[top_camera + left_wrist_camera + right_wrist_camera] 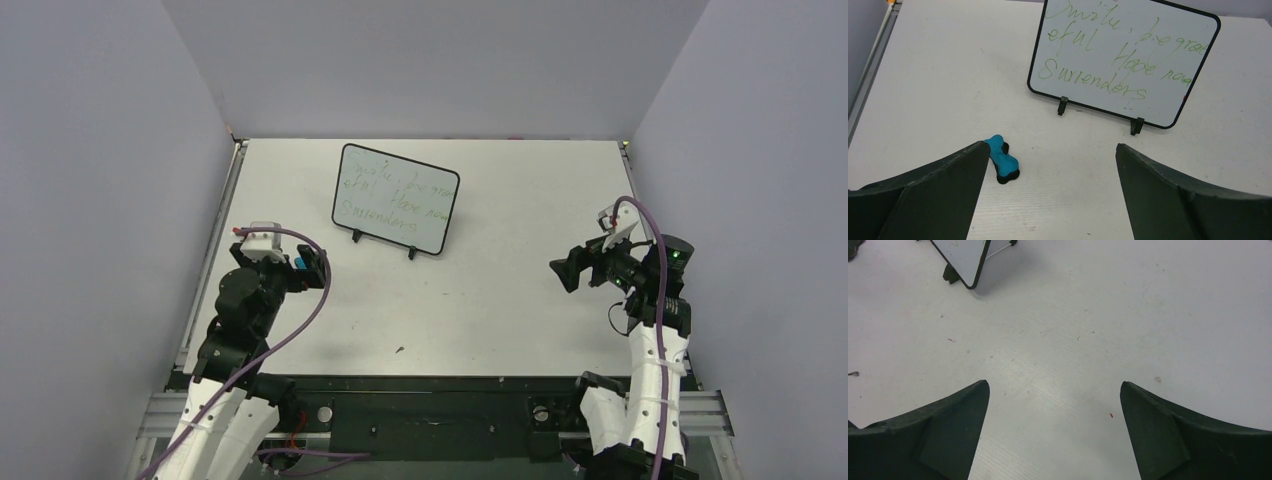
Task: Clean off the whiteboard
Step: Pick up the whiteboard eraser from the center of the board.
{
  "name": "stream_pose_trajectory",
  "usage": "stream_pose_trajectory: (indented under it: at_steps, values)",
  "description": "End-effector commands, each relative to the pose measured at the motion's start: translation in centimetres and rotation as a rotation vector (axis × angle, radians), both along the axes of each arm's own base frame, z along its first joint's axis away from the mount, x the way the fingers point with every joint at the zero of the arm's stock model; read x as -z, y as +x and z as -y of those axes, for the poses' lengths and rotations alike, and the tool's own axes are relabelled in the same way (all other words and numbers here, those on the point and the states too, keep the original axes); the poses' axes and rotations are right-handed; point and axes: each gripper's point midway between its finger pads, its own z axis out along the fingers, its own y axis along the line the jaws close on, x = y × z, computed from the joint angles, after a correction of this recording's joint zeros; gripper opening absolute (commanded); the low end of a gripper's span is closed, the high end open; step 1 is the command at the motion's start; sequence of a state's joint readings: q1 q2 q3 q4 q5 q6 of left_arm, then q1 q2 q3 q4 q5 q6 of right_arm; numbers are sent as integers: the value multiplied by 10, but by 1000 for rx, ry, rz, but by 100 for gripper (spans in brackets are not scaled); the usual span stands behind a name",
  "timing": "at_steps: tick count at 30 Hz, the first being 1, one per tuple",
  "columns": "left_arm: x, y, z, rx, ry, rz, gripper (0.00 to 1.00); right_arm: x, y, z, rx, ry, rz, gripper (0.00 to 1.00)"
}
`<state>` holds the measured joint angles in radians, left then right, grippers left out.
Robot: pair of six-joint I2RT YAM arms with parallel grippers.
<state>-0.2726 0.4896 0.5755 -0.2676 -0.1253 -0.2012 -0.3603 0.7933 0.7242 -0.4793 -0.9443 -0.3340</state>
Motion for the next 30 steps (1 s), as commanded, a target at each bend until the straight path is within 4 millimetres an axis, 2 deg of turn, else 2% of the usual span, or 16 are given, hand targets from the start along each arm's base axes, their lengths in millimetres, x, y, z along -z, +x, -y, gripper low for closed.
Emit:
stream_pose_trajectory:
  at_steps: [1,15,30]
  values:
    - [-14,1,5,35,5,50,97,-8,-1,-6,-57,-21,55,100]
    - [-12,5,4,50,-1,43,97,-8,2,8,27,-22,31,100]
    - [-14,4,9,79,-7,54,97,-16,-3,9,-3,18,67,100]
